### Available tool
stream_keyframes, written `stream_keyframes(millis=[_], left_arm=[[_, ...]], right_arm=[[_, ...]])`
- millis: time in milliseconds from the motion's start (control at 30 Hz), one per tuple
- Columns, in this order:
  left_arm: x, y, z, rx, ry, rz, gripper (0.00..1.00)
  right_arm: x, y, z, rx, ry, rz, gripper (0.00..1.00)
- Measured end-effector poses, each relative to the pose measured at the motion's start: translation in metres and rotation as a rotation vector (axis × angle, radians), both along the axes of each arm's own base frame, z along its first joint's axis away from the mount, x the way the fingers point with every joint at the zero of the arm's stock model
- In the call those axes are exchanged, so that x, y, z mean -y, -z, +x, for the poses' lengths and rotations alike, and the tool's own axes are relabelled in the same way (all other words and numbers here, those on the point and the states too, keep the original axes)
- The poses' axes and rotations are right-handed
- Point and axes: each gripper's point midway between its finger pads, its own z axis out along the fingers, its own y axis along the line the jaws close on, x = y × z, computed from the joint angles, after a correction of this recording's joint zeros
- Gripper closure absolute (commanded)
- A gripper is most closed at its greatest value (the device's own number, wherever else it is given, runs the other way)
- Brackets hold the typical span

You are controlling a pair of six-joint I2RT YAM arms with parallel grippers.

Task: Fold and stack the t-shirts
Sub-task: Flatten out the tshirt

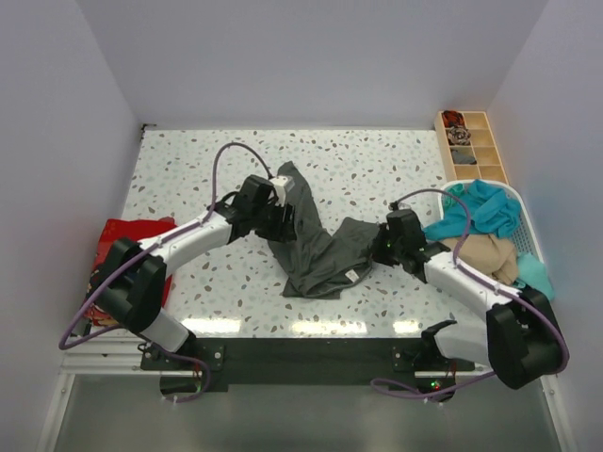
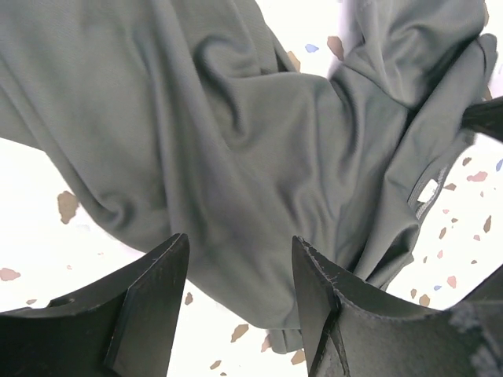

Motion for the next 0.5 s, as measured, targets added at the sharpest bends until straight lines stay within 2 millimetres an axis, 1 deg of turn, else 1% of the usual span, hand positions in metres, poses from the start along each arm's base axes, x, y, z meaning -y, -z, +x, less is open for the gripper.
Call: stream_keyframes(millis=[33, 100, 200, 233, 300, 367, 400, 467, 500], left_arm=[[-0.001, 0.0, 0.002, 0.002, -0.006, -0.001, 0.41], [-0.003, -0.001, 0.005, 0.005, -0.016, -0.004, 0.42], [-0.003, -0.007, 0.012, 0.017, -0.039, -0.01, 0.41], [-0.002, -0.011, 0.016, 0.027, -0.05, -0.016, 0.41], [0.0, -0.022, 0.026, 0.056, -0.072, -0.034, 0.39], [0.001, -0.038, 0.041, 0.104, -0.11, -0.055, 0.37], [0.001, -0.046, 0.05, 0.13, -0.131, -0.067, 0.36], [-0.003, -0.062, 0.064, 0.18, -0.177, -0.084, 0.36], [-0.006, -0.069, 0.068, 0.202, -0.199, -0.093, 0.35]], right_arm=[[-0.001, -0.007, 0.003, 0.009, -0.01, -0.002, 1.0], [-0.006, -0.039, 0.016, 0.064, -0.048, -0.01, 1.0], [-0.018, -0.105, 0.044, 0.175, -0.112, -0.009, 1.0], [-0.023, -0.135, 0.054, 0.224, -0.137, -0.005, 1.0], [-0.035, -0.204, 0.079, 0.348, -0.178, 0.007, 1.0], [-0.044, -0.271, 0.101, 0.476, -0.205, 0.017, 1.0], [-0.047, -0.3, 0.11, 0.536, -0.215, 0.017, 1.0], [-0.053, -0.344, 0.122, 0.599, -0.236, 0.012, 1.0], [-0.06, -0.375, 0.131, 0.64, -0.261, 0.021, 1.0]])
